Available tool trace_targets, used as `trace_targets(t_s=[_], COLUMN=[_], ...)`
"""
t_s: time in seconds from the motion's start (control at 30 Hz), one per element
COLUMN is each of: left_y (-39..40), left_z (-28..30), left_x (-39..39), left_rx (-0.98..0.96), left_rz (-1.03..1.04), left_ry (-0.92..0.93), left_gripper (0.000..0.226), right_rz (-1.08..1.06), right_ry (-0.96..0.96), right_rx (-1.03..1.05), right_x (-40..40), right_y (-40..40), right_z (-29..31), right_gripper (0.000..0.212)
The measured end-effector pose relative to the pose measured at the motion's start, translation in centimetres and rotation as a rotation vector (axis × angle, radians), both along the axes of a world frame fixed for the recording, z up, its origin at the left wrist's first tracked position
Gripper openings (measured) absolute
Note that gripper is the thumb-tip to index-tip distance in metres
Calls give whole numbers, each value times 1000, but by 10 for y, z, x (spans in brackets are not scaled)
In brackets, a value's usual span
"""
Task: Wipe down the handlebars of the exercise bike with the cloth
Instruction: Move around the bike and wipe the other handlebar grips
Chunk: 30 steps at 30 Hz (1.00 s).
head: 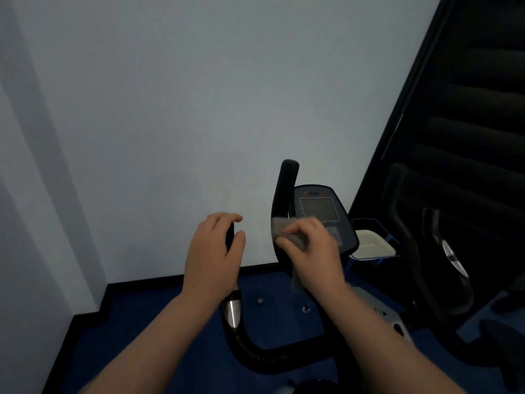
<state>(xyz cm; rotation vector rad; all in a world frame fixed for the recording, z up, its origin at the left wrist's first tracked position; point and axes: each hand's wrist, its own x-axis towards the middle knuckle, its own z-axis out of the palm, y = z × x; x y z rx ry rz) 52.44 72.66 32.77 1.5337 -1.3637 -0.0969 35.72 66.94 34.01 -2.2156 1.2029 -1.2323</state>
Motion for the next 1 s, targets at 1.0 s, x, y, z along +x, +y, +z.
trace_targets(t_s=[1.0], left_y=[2], left_z=[3], left_x=[2], left_rx=[25], left_rz=[49], left_ry=[-28], left_gripper=[19], right_rz=[-91], right_ry=[-634], right_rx=[-23], right_x=[37], right_y=[-46], right_z=[69], right_gripper=[28])
